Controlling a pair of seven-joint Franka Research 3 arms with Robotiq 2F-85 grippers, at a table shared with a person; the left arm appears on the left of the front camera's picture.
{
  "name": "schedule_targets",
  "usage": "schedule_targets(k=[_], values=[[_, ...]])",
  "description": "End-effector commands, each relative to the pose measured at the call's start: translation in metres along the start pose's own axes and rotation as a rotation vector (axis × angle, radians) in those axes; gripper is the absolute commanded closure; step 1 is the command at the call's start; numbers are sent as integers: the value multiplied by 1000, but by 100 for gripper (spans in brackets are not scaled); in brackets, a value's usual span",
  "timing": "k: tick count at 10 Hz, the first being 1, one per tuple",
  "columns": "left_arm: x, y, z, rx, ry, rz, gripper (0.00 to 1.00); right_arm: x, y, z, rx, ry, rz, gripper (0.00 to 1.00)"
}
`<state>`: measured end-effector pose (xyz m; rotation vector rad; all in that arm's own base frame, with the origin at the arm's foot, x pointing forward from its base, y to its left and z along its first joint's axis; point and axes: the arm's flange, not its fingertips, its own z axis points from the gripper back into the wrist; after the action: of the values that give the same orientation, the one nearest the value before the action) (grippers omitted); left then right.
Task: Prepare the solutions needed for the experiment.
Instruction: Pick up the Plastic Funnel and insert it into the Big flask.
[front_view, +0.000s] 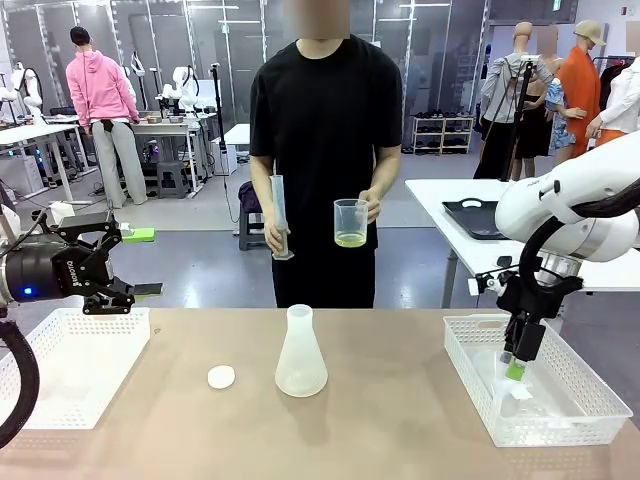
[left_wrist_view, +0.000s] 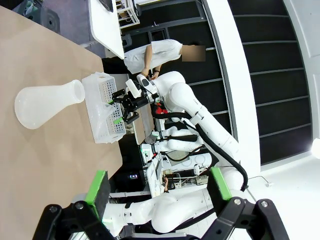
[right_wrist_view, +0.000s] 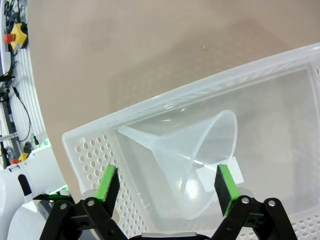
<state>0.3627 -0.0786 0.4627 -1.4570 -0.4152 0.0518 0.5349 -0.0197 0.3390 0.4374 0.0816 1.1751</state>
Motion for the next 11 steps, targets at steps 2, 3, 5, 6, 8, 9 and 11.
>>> schedule_targets(k=[2,3,5,6,8,9,11], values=[[-1,-1,-2,-20,-5,8,0,0,-8,-6,-23,-9,34,22],[-1,-1,-2,-20,-5,8,0,-1,-10,-6,-27,-10,23,32],[-1,-1,-2,-20,-5,8,0,0,-10,-8,-28,-9,23,49],[-1,-1,-2,-20,-5,8,0,1,-10,-8,-32,-5,21,55],[-1,-1,-2,-20,-5,8,0,2,-10,-8,-42,4,23,72],[-1,-1,-2,-20,-5,8,0,2,-9,-7,-46,2,25,83],[-1,-1,-2,-20,-5,8,0,2,-8,-6,-49,7,27,100]])
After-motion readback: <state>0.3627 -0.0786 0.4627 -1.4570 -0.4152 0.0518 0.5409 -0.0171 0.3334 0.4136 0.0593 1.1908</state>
